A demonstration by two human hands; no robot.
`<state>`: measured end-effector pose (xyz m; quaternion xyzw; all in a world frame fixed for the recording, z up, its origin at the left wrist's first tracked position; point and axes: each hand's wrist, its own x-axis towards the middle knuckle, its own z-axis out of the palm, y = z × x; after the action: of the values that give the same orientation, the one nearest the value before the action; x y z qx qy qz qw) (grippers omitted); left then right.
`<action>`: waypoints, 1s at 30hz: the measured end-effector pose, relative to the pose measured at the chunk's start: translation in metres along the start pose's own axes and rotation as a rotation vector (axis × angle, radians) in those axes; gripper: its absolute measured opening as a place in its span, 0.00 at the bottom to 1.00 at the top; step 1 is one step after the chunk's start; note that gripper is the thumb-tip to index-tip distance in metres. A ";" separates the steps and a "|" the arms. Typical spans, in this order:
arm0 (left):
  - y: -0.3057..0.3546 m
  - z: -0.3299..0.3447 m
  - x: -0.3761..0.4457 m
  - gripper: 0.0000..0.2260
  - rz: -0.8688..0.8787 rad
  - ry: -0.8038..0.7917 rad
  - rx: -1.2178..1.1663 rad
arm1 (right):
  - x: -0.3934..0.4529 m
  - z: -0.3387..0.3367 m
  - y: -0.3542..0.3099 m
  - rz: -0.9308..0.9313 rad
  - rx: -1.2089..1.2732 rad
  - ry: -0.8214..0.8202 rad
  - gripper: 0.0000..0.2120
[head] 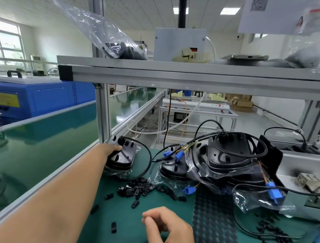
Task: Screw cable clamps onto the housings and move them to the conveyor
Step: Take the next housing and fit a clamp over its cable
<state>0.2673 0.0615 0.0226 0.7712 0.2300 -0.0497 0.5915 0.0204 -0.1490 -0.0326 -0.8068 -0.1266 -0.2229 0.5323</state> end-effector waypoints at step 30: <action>0.011 -0.012 -0.123 0.08 0.170 -0.168 -0.427 | 0.010 -0.003 -0.018 0.102 0.196 0.024 0.05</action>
<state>0.1602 0.0346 0.0789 0.6382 0.1197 -0.0141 0.7604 0.0199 -0.1451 -0.0120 -0.7537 -0.1002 -0.1916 0.6206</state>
